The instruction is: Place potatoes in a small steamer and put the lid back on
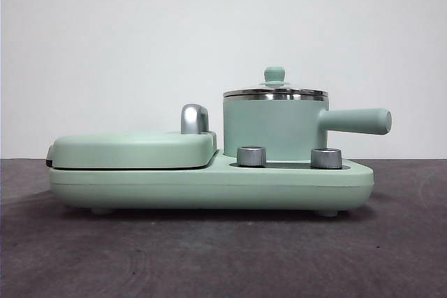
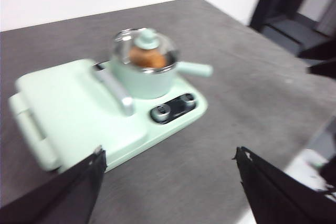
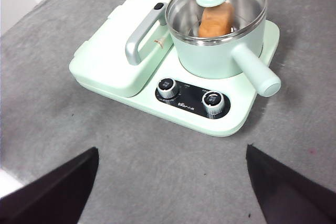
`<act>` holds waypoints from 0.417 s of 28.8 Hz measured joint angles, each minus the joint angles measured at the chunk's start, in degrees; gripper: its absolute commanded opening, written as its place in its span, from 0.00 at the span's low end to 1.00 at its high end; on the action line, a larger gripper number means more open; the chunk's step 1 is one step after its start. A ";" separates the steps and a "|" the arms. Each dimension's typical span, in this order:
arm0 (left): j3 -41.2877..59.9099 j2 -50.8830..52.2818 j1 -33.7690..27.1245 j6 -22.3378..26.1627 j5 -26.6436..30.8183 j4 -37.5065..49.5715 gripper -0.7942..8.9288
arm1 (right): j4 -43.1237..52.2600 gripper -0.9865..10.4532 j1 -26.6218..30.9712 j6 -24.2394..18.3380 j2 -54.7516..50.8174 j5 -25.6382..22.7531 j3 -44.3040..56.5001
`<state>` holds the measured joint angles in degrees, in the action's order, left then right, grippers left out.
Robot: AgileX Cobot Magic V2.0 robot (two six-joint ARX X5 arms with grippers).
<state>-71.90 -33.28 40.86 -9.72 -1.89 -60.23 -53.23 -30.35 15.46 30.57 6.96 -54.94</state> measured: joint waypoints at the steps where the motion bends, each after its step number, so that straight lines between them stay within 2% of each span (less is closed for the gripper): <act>1: 1.46 0.85 0.00 -0.20 1.64 0.13 0.49 | 0.11 0.47 0.00 0.00 0.07 0.59 0.00; 2: 2.51 1.40 -0.02 -0.24 2.86 0.11 0.46 | 0.28 0.43 0.00 0.00 0.11 0.85 0.00; 3: 3.45 1.77 -0.02 -0.20 3.61 0.09 0.33 | 0.42 0.31 0.00 0.04 0.15 1.05 0.00; 4: 4.02 1.88 -0.02 -0.17 3.65 0.07 0.15 | 0.39 0.17 0.00 0.04 0.15 1.38 0.00; 5: 4.33 1.90 0.00 -0.17 3.65 0.04 0.07 | 0.39 0.07 0.00 0.00 0.17 1.77 0.00; 6: 4.48 1.88 -0.02 -0.17 3.67 0.07 0.11 | 0.42 0.10 0.00 0.00 0.17 1.86 0.00; 12: 4.50 1.77 0.00 -0.20 3.65 0.46 0.11 | 2.16 0.10 0.00 -0.04 0.17 1.84 0.00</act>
<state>-67.40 -31.51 40.86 -9.91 1.76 -59.77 -51.07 -30.35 15.42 30.74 8.80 -54.94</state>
